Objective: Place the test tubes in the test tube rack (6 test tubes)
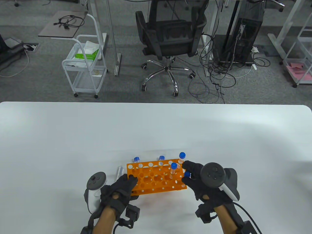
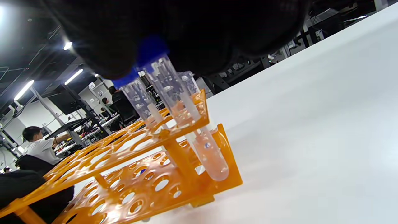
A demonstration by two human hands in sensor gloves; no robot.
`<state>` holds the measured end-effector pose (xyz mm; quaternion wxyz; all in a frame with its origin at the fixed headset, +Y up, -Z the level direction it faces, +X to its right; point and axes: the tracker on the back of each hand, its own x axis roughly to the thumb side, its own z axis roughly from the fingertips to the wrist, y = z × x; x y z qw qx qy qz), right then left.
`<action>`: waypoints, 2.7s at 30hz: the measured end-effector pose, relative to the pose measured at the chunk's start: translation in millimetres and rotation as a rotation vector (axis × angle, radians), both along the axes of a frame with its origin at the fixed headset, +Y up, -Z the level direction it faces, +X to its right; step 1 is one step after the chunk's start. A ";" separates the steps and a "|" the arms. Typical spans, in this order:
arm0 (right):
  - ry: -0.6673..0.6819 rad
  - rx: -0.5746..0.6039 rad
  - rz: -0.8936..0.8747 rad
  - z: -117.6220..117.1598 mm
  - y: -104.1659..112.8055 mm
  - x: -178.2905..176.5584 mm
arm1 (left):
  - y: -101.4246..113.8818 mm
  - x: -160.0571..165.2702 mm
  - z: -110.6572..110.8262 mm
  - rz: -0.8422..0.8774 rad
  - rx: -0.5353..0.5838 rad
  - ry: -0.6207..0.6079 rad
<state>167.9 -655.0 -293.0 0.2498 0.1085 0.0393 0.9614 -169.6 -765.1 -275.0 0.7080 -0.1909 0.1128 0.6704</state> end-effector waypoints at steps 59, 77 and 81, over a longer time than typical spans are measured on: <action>-0.035 -0.789 -0.748 -44.1 -96.3 53.0 | 3.4 21.0 -4.4 -0.019 0.119 -0.002; -0.118 -0.752 -0.798 -49.2 -95.8 70.4 | 60.8 -11.8 -35.2 -0.770 0.280 -0.030; -0.130 -0.740 -0.807 -50.3 -94.7 75.1 | 60.5 -20.6 -49.9 -0.914 0.233 -0.048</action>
